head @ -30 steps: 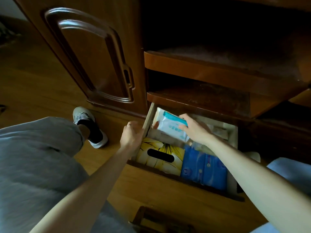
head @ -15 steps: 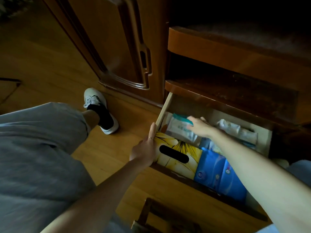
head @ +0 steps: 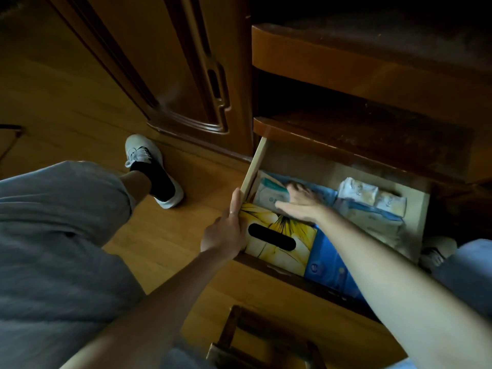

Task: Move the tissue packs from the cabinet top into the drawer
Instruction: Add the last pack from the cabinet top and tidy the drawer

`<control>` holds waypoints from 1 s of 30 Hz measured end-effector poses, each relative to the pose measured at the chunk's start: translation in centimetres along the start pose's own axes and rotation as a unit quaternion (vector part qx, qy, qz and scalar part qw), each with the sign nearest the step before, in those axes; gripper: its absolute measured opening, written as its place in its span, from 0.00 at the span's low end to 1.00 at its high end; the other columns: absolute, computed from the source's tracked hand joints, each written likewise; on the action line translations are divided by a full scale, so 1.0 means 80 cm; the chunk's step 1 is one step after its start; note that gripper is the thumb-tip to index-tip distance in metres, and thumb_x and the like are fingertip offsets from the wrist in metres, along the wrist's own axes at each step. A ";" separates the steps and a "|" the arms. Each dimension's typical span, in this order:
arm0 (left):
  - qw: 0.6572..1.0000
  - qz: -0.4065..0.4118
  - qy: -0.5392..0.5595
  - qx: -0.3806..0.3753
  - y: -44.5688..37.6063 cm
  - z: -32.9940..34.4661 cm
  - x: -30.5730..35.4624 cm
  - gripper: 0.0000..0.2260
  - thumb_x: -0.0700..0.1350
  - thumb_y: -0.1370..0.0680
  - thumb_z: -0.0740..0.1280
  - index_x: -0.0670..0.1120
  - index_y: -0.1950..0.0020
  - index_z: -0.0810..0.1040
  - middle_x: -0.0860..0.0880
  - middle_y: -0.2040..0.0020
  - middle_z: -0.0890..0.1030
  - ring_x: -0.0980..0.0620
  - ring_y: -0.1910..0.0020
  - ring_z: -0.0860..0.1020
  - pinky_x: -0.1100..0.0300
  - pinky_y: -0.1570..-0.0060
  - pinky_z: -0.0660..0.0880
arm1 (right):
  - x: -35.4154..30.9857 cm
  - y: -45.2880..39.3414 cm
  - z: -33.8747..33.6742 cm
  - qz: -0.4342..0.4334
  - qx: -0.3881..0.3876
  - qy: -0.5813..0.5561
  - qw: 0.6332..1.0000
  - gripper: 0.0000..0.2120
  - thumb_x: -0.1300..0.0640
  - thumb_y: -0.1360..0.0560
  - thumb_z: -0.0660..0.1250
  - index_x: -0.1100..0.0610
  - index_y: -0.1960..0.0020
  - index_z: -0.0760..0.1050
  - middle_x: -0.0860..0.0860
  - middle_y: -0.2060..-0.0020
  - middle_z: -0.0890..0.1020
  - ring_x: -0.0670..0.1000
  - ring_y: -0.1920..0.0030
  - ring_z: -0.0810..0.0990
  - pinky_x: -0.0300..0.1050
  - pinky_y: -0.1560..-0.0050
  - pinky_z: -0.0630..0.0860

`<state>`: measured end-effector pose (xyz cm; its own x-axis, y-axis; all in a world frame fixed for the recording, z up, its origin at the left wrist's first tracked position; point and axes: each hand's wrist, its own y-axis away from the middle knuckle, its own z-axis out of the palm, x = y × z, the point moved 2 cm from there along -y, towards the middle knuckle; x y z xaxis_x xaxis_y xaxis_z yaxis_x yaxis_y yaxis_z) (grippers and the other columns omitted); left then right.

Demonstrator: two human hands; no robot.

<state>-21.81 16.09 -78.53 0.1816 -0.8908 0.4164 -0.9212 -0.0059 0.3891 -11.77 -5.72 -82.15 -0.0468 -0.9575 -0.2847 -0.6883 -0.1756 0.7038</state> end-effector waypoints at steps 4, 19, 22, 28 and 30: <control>1.000 -0.004 -0.009 -0.013 -0.002 0.002 -0.001 0.34 0.58 0.18 0.54 0.63 0.22 0.30 0.50 0.39 0.78 0.56 0.65 0.72 0.59 0.75 0.63 | 0.002 0.000 -0.009 0.000 0.003 0.028 1.000 0.30 0.34 0.21 0.57 0.52 0.27 0.64 0.56 0.25 0.63 0.60 0.26 0.61 0.64 0.31 0.64; 1.000 0.001 -0.008 -0.013 -0.002 0.001 0.001 0.39 0.62 0.19 0.57 0.64 0.23 0.29 0.50 0.42 0.77 0.55 0.68 0.74 0.60 0.77 0.65 | -0.001 -0.016 0.009 0.024 -0.015 -0.039 0.999 0.33 0.35 0.18 0.52 0.49 0.18 0.54 0.54 0.21 0.54 0.60 0.20 0.49 0.70 0.24 0.52; 1.000 -0.005 -0.016 -0.010 0.000 0.000 0.001 0.39 0.62 0.19 0.57 0.63 0.23 0.29 0.49 0.42 0.77 0.54 0.67 0.73 0.59 0.75 0.66 | 0.006 -0.013 0.013 0.026 0.007 -0.012 1.000 0.34 0.33 0.18 0.48 0.47 0.17 0.51 0.53 0.19 0.51 0.61 0.20 0.49 0.69 0.24 0.49; 1.000 -0.003 -0.024 -0.010 -0.001 0.001 0.001 0.39 0.63 0.20 0.58 0.63 0.23 0.29 0.48 0.38 0.77 0.51 0.65 0.75 0.59 0.74 0.67 | 0.013 -0.017 -0.005 0.024 0.064 -0.030 0.997 0.39 0.31 0.19 0.48 0.51 0.16 0.45 0.53 0.17 0.47 0.59 0.18 0.47 0.65 0.22 0.47; 1.000 0.002 -0.018 -0.017 -0.002 0.000 0.002 0.39 0.63 0.20 0.58 0.63 0.22 0.30 0.48 0.35 0.77 0.50 0.63 0.76 0.59 0.74 0.66 | 0.016 -0.024 -0.013 0.051 0.038 -0.060 0.996 0.40 0.30 0.19 0.46 0.53 0.16 0.48 0.54 0.17 0.48 0.60 0.18 0.49 0.66 0.22 0.49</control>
<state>-21.66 15.92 -78.53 0.1638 -0.9070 0.3880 -0.9097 0.0133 0.4150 -9.74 -6.86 -83.19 -0.2021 -0.9347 -0.2924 -0.7278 -0.0565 0.6834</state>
